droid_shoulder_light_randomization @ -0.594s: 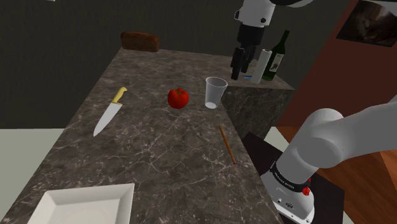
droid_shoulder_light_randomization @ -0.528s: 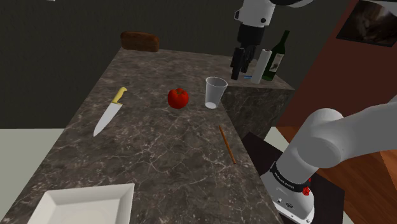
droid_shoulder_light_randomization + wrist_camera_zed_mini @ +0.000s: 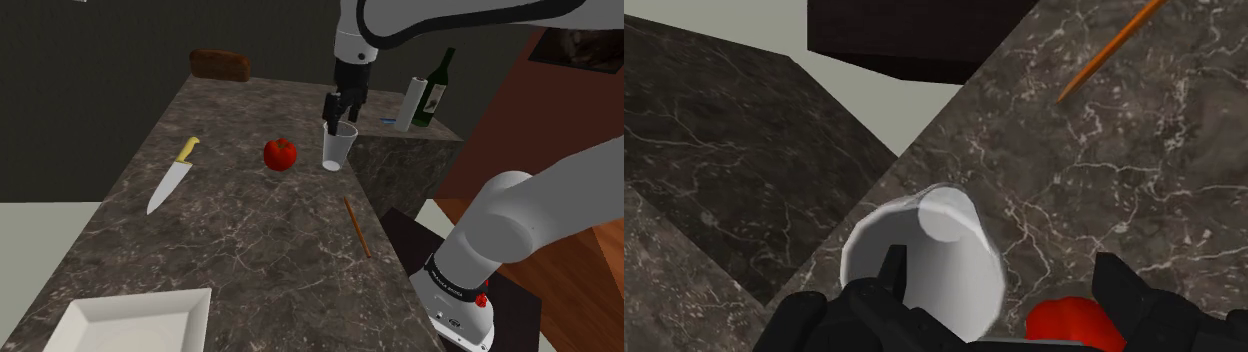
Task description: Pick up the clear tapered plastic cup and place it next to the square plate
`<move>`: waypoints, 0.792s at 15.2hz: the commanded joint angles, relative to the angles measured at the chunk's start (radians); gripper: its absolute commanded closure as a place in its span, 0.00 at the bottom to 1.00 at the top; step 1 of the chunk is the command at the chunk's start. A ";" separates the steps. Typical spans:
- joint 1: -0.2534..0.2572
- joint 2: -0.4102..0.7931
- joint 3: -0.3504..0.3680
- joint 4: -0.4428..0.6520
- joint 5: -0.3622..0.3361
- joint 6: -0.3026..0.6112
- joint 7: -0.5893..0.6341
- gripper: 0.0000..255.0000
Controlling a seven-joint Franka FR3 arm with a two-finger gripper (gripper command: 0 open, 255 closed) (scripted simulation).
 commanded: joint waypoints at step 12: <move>-0.017 0.100 0.033 -0.061 -0.033 0.165 0.064 0.00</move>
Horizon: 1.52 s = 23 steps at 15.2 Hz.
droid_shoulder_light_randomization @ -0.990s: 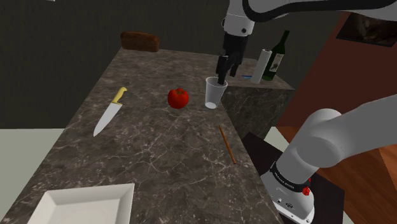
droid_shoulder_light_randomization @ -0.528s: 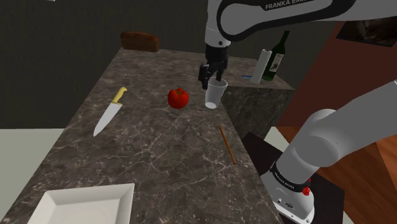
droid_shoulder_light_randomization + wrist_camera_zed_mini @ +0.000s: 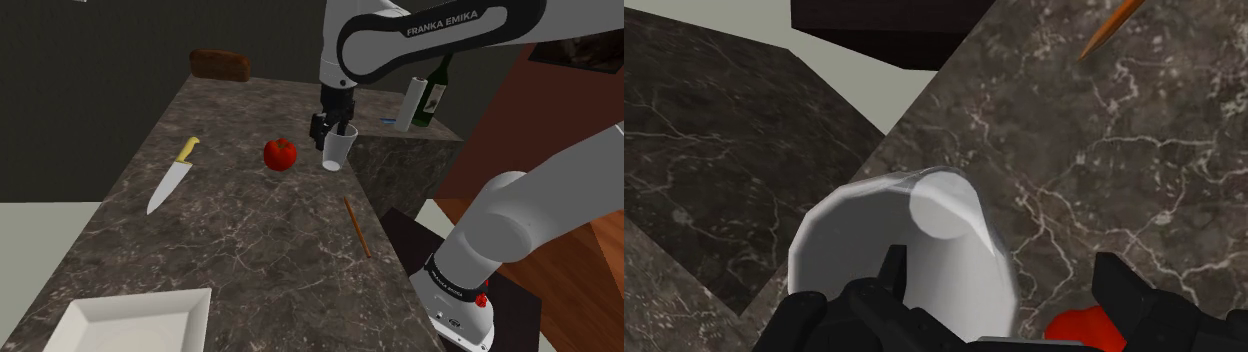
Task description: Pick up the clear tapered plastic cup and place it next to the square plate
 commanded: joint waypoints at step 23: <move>0.000 -0.023 -0.007 0.088 0.003 -0.110 -0.015 1.00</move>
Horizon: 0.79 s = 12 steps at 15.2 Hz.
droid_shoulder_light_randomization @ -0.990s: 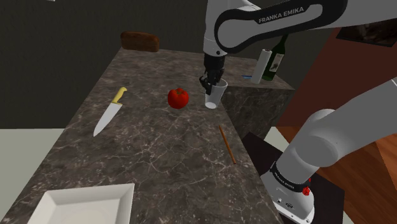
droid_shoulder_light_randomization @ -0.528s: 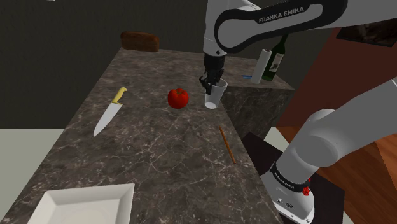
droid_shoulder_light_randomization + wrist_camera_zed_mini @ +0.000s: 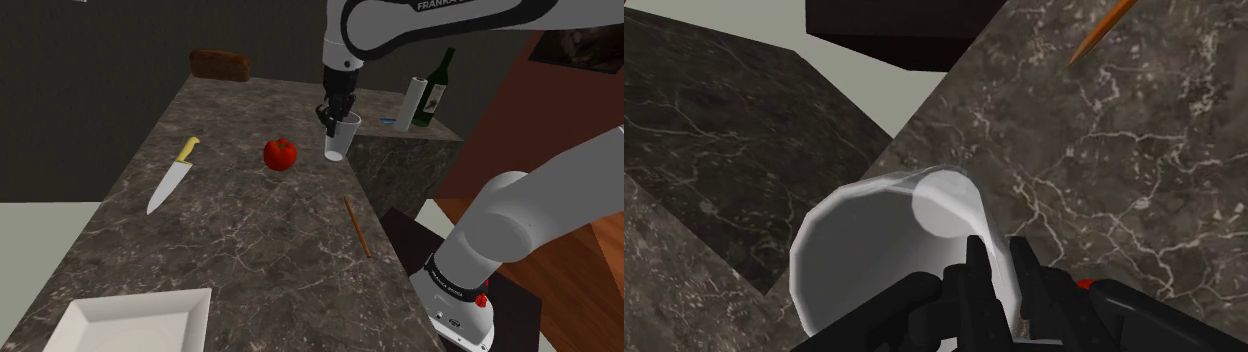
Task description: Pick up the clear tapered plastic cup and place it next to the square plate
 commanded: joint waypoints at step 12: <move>-0.004 -0.008 -0.008 0.168 0.000 -0.175 -0.020 1.00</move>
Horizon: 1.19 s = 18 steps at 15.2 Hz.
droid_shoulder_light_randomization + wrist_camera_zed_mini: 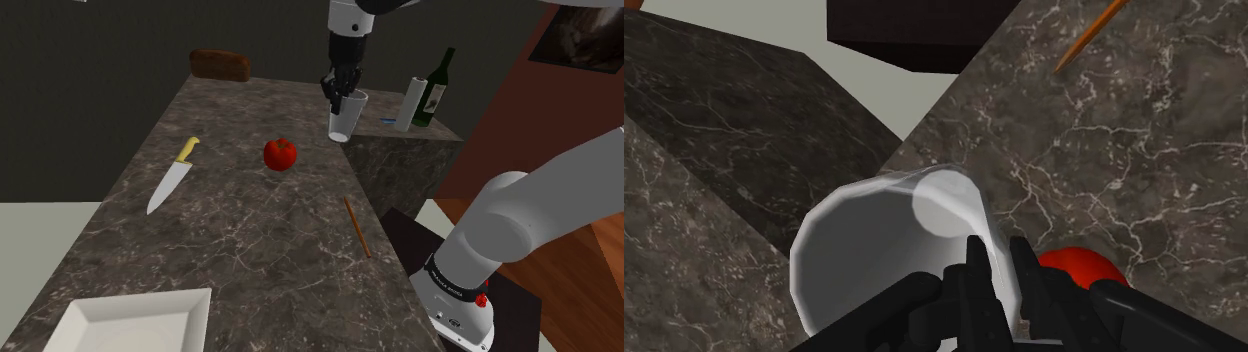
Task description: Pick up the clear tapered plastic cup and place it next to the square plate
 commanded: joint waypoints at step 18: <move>-0.009 0.049 -0.003 0.300 -0.009 -0.251 -0.021 1.00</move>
